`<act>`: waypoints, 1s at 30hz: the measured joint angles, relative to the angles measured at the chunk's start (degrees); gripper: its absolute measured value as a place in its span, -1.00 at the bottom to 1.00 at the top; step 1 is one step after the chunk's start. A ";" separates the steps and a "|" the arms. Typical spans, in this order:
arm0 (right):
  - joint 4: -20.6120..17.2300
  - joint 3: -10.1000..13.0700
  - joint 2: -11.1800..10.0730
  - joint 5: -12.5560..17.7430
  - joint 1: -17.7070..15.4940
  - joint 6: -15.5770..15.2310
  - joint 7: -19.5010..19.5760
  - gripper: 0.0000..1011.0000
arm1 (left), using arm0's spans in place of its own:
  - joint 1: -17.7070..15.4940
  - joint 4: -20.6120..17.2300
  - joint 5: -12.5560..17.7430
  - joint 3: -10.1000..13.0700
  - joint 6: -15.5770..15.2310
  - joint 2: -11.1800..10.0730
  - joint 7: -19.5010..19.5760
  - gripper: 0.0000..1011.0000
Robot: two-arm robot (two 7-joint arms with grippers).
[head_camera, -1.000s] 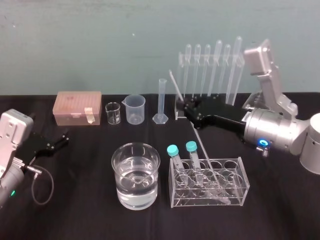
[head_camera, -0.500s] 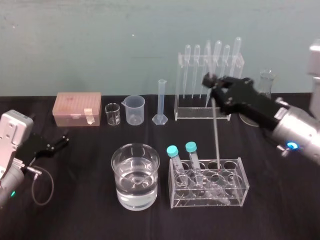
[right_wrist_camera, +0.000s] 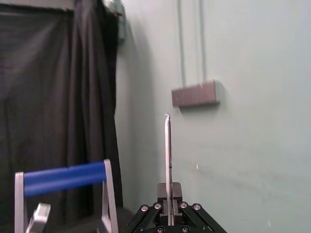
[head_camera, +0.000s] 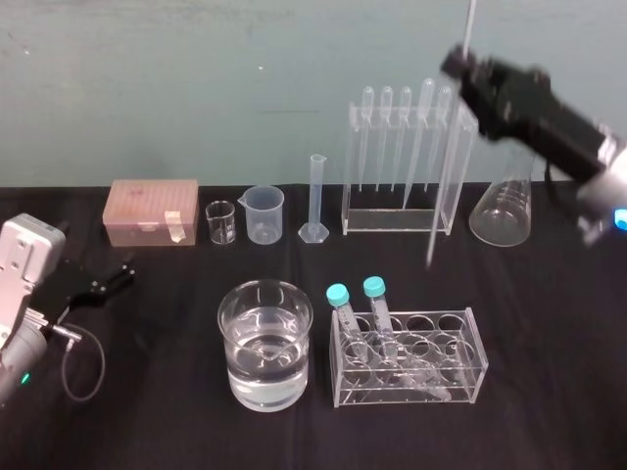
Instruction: Hold the thermometer with one hand and immerse one end into the beaker, then reinsert it into the test tube rack.
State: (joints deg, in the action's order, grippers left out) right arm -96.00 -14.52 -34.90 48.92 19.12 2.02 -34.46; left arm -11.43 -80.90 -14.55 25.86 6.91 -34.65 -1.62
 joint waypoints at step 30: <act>17.49 -22.45 15.03 -1.32 19.02 -0.43 -12.72 -0.90 | 0.00 0.00 0.00 0.00 0.00 0.00 0.00 0.99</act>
State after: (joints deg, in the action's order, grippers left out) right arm -78.50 -36.97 -19.87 47.60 38.14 1.59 -47.17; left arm -11.43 -80.90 -14.55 25.86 6.91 -34.65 -1.62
